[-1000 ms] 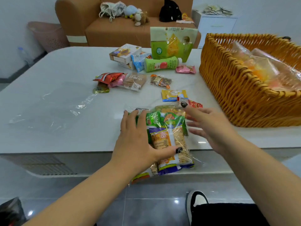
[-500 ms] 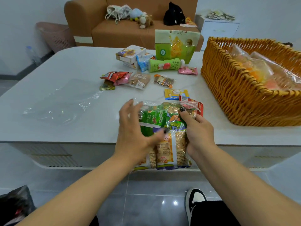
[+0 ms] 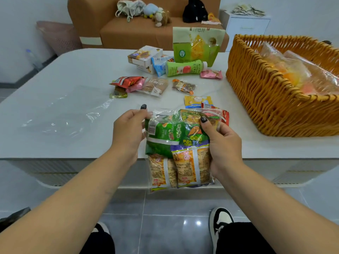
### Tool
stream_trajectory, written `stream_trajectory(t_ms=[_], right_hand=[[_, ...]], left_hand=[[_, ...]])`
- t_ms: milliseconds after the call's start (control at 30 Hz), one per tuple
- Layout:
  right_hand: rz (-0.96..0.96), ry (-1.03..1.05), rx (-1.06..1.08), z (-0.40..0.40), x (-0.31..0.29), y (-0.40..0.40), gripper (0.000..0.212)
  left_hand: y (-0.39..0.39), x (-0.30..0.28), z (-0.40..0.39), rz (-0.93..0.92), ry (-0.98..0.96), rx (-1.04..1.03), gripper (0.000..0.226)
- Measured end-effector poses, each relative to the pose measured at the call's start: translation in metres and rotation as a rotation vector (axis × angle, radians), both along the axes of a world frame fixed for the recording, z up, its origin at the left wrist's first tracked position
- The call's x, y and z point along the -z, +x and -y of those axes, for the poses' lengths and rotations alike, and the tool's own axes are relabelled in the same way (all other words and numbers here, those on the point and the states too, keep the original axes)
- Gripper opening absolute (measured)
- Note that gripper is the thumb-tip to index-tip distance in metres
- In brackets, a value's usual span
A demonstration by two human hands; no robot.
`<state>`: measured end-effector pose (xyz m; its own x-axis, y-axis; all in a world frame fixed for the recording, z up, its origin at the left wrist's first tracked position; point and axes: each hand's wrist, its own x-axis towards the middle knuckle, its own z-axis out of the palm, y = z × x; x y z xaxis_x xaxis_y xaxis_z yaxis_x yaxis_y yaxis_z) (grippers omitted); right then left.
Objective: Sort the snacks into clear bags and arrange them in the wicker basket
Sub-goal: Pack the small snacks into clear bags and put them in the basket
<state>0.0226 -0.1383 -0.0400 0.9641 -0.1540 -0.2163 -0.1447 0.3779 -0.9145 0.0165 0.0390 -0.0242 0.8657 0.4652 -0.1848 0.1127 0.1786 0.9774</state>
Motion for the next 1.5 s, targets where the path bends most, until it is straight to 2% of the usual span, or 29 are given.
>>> stream_trajectory(t_ms=[67, 133, 300, 467, 567, 767, 833, 900, 1067, 1200, 1267, 1400, 1500], right_hand=[[-0.022, 0.032, 0.005, 0.002, -0.001, 0.001, 0.008], [-0.036, 0.050, 0.002, 0.003, -0.001, 0.001, 0.010], [-0.036, 0.059, -0.012, 0.005, -0.002, 0.001, 0.009], [-0.041, 0.056, -0.011, 0.007, -0.002, 0.001, 0.010], [-0.030, 0.048, -0.018, 0.007, -0.003, 0.001, 0.006], [-0.021, 0.021, -0.018, 0.006, -0.002, 0.002, 0.015], [-0.017, 0.027, -0.019, 0.007, -0.003, 0.003, 0.018], [-0.002, 0.024, -0.028, 0.007, -0.003, 0.003, 0.017], [0.065, -0.011, -0.089, 0.006, -0.004, 0.001, 0.011], [0.076, -0.016, -0.099, 0.006, -0.005, 0.001, 0.006], [0.061, -0.008, -0.102, 0.007, -0.005, 0.002, 0.010], [0.027, 0.035, -0.082, 0.007, -0.004, 0.004, 0.010], [0.003, 0.090, -0.043, 0.004, -0.004, 0.006, 0.011]], left_hand=[[-0.002, -0.004, 0.001, 0.025, -0.183, 0.048, 0.009], [-0.003, -0.002, -0.001, 0.040, -0.241, 0.046, 0.014], [-0.004, 0.004, 0.000, -0.009, -0.233, -0.022, 0.032], [-0.003, 0.004, 0.002, 0.024, -0.178, -0.136, 0.018], [-0.005, 0.008, 0.003, 0.050, -0.152, -0.155, 0.018], [-0.012, 0.015, 0.010, 0.086, -0.200, -0.246, 0.014], [-0.010, 0.014, 0.006, 0.095, -0.128, -0.227, 0.024], [-0.008, 0.010, 0.003, 0.092, -0.043, -0.163, 0.022], [-0.005, 0.001, 0.002, -0.034, -0.135, 0.114, 0.030], [-0.010, 0.001, 0.007, -0.072, -0.115, 0.218, 0.054], [-0.011, 0.001, 0.006, -0.075, -0.125, 0.204, 0.051], [-0.010, 0.001, 0.005, -0.012, -0.179, 0.162, 0.017], [-0.013, 0.000, 0.009, 0.056, -0.174, 0.097, 0.025]])
